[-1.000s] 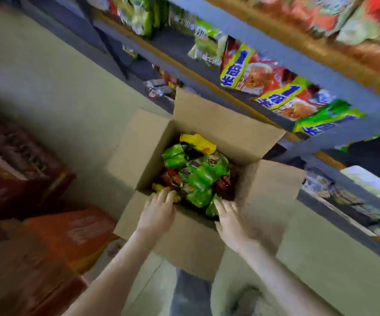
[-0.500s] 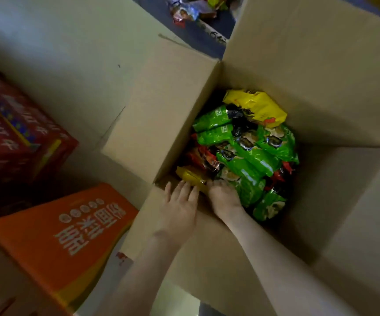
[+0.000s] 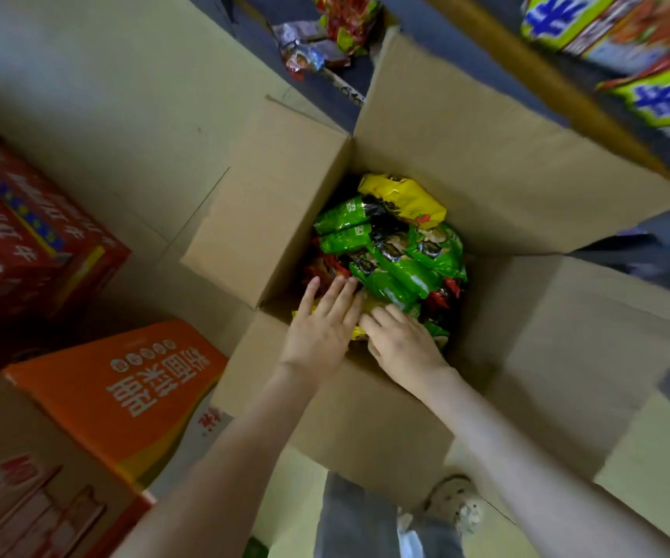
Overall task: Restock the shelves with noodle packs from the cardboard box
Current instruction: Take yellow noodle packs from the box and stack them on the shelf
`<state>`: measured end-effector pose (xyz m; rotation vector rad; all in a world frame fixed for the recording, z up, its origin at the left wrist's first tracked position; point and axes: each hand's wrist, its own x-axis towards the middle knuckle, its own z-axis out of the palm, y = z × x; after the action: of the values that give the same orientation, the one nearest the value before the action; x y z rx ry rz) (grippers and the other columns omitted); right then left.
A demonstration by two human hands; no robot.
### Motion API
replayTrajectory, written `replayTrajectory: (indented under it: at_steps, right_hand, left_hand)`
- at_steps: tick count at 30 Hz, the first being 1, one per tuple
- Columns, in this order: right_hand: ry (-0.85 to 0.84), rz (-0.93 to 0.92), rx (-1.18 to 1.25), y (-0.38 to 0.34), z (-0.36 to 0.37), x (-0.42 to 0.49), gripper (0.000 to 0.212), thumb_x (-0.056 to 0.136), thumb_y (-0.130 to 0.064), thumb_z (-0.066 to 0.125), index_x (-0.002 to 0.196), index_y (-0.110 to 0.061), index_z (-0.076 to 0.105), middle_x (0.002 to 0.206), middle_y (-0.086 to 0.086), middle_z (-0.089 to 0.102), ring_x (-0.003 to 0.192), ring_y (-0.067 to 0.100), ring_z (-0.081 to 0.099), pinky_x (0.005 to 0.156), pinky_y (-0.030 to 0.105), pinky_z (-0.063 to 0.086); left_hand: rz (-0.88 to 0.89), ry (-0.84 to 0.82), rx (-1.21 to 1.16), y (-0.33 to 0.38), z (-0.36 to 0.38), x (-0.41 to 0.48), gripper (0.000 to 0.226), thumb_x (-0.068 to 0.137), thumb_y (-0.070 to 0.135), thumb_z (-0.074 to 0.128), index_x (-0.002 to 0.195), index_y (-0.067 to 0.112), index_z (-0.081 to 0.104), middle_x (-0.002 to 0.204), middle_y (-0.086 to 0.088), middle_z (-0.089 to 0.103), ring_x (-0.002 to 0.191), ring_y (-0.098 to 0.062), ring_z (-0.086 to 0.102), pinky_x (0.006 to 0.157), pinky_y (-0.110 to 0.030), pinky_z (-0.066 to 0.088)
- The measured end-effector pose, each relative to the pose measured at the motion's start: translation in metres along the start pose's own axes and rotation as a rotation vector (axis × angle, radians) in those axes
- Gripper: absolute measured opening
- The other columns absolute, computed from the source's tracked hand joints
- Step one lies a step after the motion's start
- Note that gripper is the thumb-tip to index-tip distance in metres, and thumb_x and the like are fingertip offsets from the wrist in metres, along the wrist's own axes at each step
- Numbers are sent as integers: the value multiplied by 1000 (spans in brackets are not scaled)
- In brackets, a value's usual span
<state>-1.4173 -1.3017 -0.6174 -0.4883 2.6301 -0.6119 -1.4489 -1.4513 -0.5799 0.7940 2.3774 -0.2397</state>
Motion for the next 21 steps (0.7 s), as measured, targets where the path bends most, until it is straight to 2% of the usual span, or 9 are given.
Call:
replayTrajectory:
  at_steps: [2,3,5,7,9,11,14,17,21]
  right_hand:
    - [76,-19,15,-4,-39,-27,37,66,-6,71,96,-13,49,82,6,60,78,28,60,57,33,53]
    - [124,-11,11,-5,-61,-41,30,70,-7,66,94,-12,49,82,7,60,77,28,61,56,33,53]
    - [218,9,-28,-7,-103,-71,17,73,-8,58,89,-10,53,79,6,61,73,27,62,56,32,49]
    - [279,57,-48,-12,-145,-105,16,69,-8,67,83,-8,60,74,5,61,67,25,62,56,25,40]
    - [305,159,4,-16,-178,-146,29,64,-11,81,87,-9,63,76,5,63,67,24,62,56,24,36]
    - [299,247,154,-16,-204,-190,43,72,-23,81,106,-9,60,97,8,65,86,29,62,71,28,44]
    - [272,292,327,-21,-244,-259,56,79,-30,76,126,-11,51,120,8,59,109,27,54,89,33,41]
    - [300,362,451,-29,-291,-331,44,83,-27,73,123,-20,57,115,-2,62,107,18,57,86,27,42]
    - [435,443,455,-29,-345,-425,38,82,-27,74,118,-24,61,99,-6,64,92,13,58,78,25,42]
  left_hand:
    - [60,20,10,13,-28,-6,59,99,22,39,151,8,15,157,-14,17,146,-29,12,117,-46,-3]
    - [82,73,-3,20,-41,-10,54,94,19,49,144,5,32,146,-15,39,139,-30,32,117,-43,13]
    - [162,228,-7,39,-73,-21,45,66,16,78,107,5,64,98,-9,67,96,-26,65,89,-36,49]
    - [228,311,-2,60,-103,-35,38,47,14,84,80,10,67,71,-3,65,67,-23,65,64,-28,52]
    - [267,394,-2,86,-137,-56,33,47,17,83,76,12,67,67,-2,64,64,-22,64,60,-27,51]
    - [337,475,4,117,-173,-84,26,52,20,78,74,12,67,65,-1,63,61,-21,63,58,-26,49]
    - [438,510,44,165,-227,-126,26,57,28,73,77,13,68,65,-1,63,61,-22,62,58,-24,49]
    - [507,524,14,218,-274,-166,33,56,28,82,82,12,68,68,-4,65,65,-26,64,59,-28,52]
    - [567,607,-60,292,-332,-215,42,73,32,76,111,15,68,94,-6,70,87,-26,66,68,-31,51]
